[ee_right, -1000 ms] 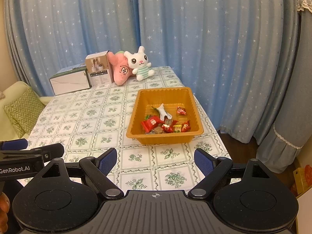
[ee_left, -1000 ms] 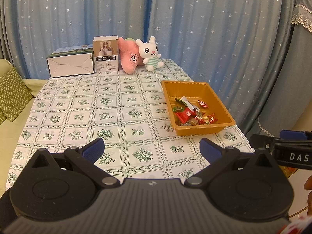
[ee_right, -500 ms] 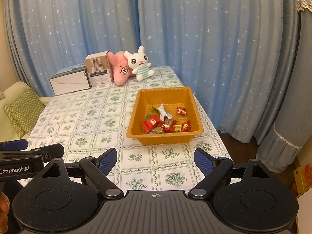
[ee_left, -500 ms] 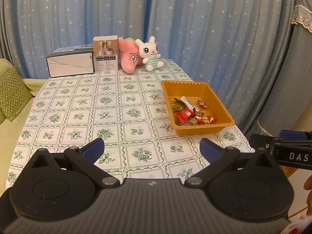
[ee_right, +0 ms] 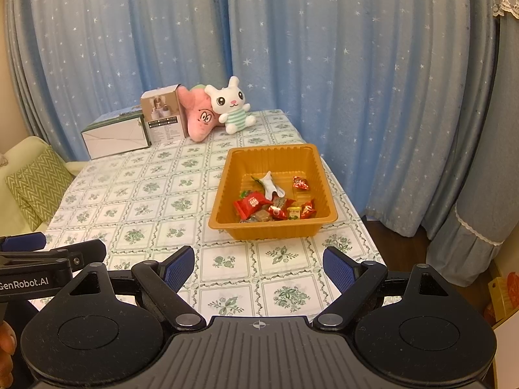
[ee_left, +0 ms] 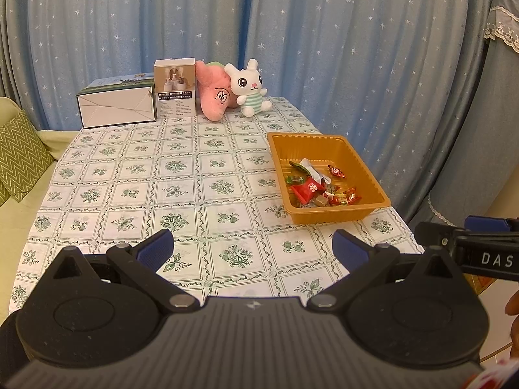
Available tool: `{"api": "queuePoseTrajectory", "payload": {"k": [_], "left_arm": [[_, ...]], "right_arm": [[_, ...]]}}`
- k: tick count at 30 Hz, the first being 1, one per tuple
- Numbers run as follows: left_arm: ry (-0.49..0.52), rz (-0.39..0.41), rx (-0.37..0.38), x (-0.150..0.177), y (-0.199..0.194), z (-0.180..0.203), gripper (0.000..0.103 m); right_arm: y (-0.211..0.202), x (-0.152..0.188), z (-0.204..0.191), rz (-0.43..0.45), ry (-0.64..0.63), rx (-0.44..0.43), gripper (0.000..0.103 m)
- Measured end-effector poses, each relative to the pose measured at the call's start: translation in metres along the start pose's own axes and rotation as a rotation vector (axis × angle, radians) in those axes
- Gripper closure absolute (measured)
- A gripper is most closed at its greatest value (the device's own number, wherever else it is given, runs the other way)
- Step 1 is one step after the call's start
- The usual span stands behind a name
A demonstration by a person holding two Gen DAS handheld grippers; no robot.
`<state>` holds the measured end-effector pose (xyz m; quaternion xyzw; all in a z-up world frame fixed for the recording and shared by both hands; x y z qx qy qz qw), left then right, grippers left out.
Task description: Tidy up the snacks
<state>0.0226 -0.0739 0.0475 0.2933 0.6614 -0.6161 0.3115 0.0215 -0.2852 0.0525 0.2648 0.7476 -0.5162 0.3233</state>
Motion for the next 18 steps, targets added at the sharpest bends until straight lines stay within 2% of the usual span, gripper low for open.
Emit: {"api": "queuePoseTrajectory", "payload": {"k": [18], "left_arm": [[0.002,-0.001,0.0,0.0016,0.0012,0.0005,0.0]], "right_arm": [[0.0,-0.0004,0.0009,-0.001,-0.001,0.0,0.017]]}}
Point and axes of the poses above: each gripper's, at about its wrist camera, not at the fingertips, and y roughly the way its jaws point, z to its right, x to its underside, the point moved 1 cm from there along y, roughly the way its jaws point, and after that the axes turned 10 degrees about -x, right-handed, at the moved point
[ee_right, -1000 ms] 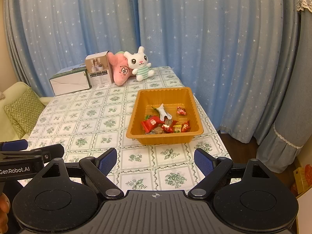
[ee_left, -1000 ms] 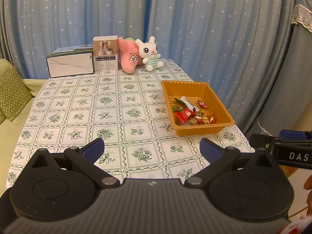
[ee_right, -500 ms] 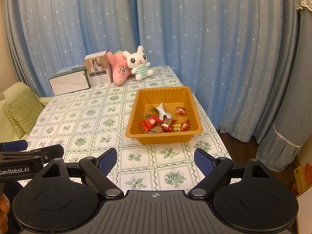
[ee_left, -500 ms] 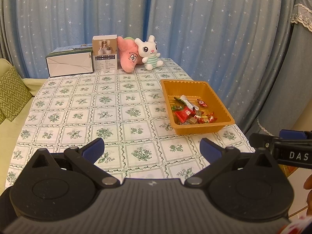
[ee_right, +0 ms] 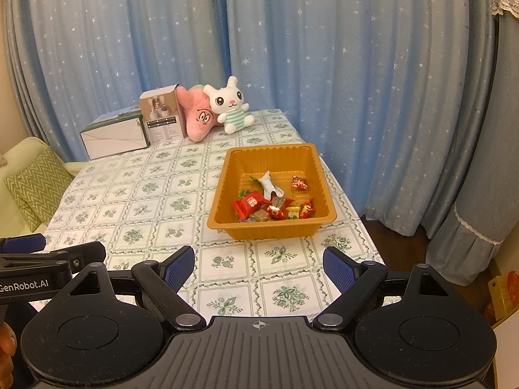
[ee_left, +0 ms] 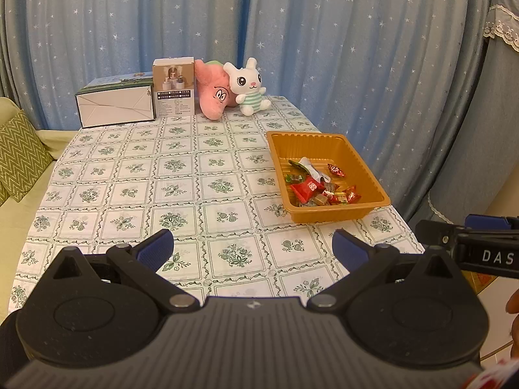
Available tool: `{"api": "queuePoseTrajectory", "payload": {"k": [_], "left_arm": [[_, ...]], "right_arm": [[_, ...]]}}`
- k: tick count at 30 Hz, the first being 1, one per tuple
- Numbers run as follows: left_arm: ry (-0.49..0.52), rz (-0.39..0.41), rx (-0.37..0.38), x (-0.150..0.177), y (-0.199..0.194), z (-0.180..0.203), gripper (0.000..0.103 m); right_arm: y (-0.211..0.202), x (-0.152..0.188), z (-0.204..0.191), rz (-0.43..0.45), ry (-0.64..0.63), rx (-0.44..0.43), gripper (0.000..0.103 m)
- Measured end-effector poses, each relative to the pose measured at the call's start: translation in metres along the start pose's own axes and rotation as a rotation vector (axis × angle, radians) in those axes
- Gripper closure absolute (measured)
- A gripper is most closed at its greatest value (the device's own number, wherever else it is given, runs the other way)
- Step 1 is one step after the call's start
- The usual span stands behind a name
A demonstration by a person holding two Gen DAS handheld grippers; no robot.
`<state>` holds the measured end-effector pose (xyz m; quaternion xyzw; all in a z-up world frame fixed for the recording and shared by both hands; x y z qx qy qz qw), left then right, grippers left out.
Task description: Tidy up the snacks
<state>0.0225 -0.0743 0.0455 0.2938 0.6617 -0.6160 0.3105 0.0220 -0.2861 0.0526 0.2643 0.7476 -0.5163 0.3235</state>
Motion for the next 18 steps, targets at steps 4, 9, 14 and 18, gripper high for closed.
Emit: {"api": "queuePoseTrajectory", "payload": {"k": [4,9,14,18], "left_arm": [[0.001,0.0,0.0,0.0,0.0,0.0,0.0],[0.0,-0.001,-0.002,-0.0001,0.0005,0.0005,0.0],[-0.004,0.001,0.004,-0.0002,0.0004,0.0006,0.0],[-0.009,0.003,0.004,-0.0015,0.0016,0.0008,0.0]], "right_arm": [[0.0001,0.0,-0.0001,0.0,0.0,0.0,0.017],[0.0002,-0.0001,-0.0001,0.0,0.001,0.0,0.017],[0.0003,-0.0002,0.0001,0.0,0.0,-0.001,0.017],[0.0002,-0.0001,-0.0001,0.001,0.002,0.001,0.017]]}}
Point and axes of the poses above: each gripper's, at about its wrist camera, not at the fingertips, and y roughly the way its jaws point, z to its right, x to its underside, the point moved 1 cm from there along y, roughly the way its jaws point, and after that the axes turned 10 degrees about -x, right-handed, at the moved point
